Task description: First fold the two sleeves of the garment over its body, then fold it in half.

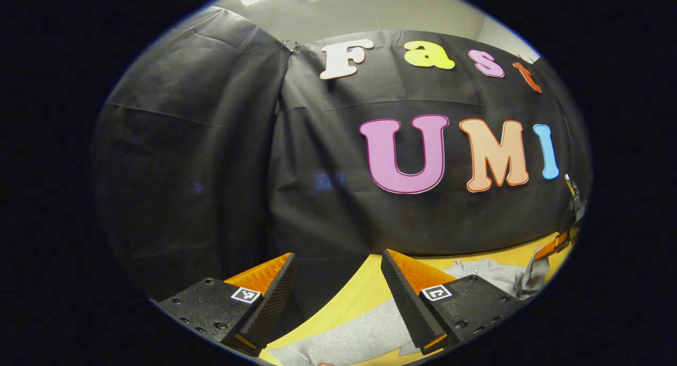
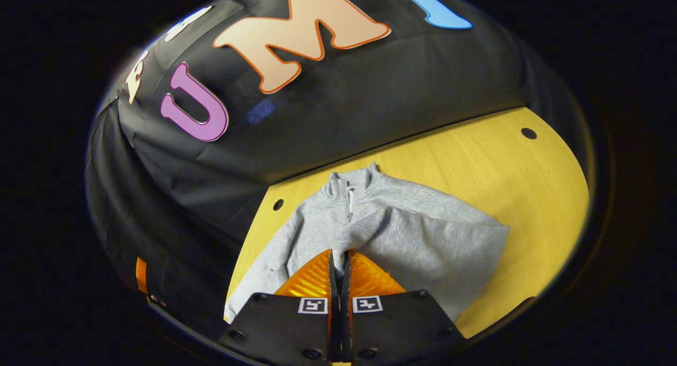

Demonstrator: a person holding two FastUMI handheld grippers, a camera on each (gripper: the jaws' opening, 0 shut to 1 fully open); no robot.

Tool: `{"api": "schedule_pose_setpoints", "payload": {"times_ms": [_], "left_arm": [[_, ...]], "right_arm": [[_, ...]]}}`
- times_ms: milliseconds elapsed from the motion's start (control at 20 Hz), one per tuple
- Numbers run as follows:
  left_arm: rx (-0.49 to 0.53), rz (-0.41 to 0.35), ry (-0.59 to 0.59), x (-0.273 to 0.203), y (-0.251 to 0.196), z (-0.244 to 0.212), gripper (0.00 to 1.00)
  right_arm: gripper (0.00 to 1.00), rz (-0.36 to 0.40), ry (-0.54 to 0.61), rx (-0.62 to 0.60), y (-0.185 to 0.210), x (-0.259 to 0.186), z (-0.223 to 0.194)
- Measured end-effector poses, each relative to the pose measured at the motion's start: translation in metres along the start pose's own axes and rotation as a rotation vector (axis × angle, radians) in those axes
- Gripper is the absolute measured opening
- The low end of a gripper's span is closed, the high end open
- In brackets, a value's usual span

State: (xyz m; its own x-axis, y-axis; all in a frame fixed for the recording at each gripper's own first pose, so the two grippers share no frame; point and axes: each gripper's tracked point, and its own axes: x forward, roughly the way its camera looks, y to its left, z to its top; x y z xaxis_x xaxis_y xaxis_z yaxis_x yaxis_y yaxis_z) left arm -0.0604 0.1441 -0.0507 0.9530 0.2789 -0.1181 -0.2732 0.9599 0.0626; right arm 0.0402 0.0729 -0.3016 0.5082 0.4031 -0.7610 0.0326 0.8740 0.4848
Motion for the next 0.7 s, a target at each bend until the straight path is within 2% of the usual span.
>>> {"api": "schedule_pose_setpoints", "payload": {"times_ms": [450, 500, 550, 650, 700], "left_arm": [[-0.020, 0.081, 0.051, 0.001, 0.063, -0.032, 0.97], [-0.022, 0.087, 0.062, 0.001, 0.069, -0.037, 0.95], [-0.022, 0.093, 0.071, 0.001, 0.075, -0.041, 0.98], [-0.016, 0.104, 0.084, 0.000, 0.086, -0.049, 0.94], [-0.010, 0.109, 0.090, -0.001, 0.092, -0.052, 0.94]], "right_arm": [[0.03, 0.061, 0.052, -0.051, 0.083, 0.067, -0.022], [0.03, 0.061, 0.056, -0.045, 0.090, 0.076, -0.027], [0.03, 0.060, 0.065, -0.034, 0.096, 0.086, -0.031], [0.00, 0.054, 0.090, -0.019, 0.105, 0.103, -0.042], [0.03, 0.050, 0.105, -0.019, 0.109, 0.115, -0.049]]}}
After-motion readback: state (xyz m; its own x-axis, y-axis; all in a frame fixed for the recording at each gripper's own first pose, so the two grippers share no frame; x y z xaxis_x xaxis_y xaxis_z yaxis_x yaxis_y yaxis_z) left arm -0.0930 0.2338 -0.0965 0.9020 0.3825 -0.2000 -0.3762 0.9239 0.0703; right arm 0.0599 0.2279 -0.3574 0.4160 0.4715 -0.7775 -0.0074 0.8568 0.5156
